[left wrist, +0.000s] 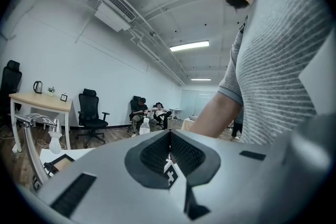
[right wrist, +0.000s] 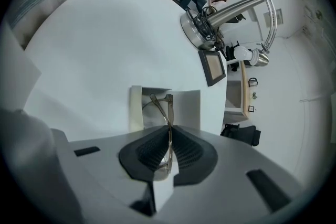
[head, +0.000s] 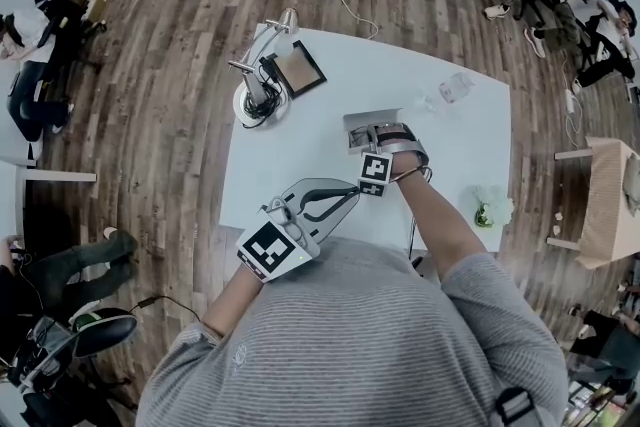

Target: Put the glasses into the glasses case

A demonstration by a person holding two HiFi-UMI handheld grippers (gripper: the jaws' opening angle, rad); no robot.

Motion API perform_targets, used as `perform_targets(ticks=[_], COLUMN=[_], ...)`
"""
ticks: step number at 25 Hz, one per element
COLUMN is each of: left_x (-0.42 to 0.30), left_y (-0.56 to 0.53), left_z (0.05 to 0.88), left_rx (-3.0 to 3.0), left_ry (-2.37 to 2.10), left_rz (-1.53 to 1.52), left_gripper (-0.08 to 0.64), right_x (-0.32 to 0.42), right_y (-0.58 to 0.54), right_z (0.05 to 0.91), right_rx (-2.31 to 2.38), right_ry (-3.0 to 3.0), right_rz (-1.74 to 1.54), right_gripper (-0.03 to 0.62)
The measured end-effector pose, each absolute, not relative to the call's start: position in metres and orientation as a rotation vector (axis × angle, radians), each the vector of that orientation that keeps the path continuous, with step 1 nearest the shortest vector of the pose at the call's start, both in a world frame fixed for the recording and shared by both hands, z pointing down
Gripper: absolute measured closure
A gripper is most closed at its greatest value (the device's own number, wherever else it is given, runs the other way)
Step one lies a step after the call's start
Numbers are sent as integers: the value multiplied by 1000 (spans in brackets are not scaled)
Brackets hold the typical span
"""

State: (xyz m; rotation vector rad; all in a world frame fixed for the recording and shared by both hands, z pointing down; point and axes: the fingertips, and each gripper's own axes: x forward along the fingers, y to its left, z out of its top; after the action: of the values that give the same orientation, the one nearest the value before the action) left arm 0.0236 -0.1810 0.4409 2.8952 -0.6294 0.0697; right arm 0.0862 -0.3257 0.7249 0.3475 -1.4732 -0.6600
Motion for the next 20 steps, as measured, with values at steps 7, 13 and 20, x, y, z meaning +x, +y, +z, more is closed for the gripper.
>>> perform_targets(ticks=[7,13,20], left_x=[23,23,24], left_y=[-180,-181,-177], left_z=[441,440,440], left_rx=[2898,2902,2911], left_ry=[-621,-608,-604], left_rz=[60,51,44], left_gripper=[548,548,548], right_x=[88,91,102], right_y=[-318,-311,-310], right_z=[731,732,740], right_rx=[341,347,382], right_ry=[-1465,-1498,-1502], right_rz=[-647,-581,-578], right_gripper=[566,563,509])
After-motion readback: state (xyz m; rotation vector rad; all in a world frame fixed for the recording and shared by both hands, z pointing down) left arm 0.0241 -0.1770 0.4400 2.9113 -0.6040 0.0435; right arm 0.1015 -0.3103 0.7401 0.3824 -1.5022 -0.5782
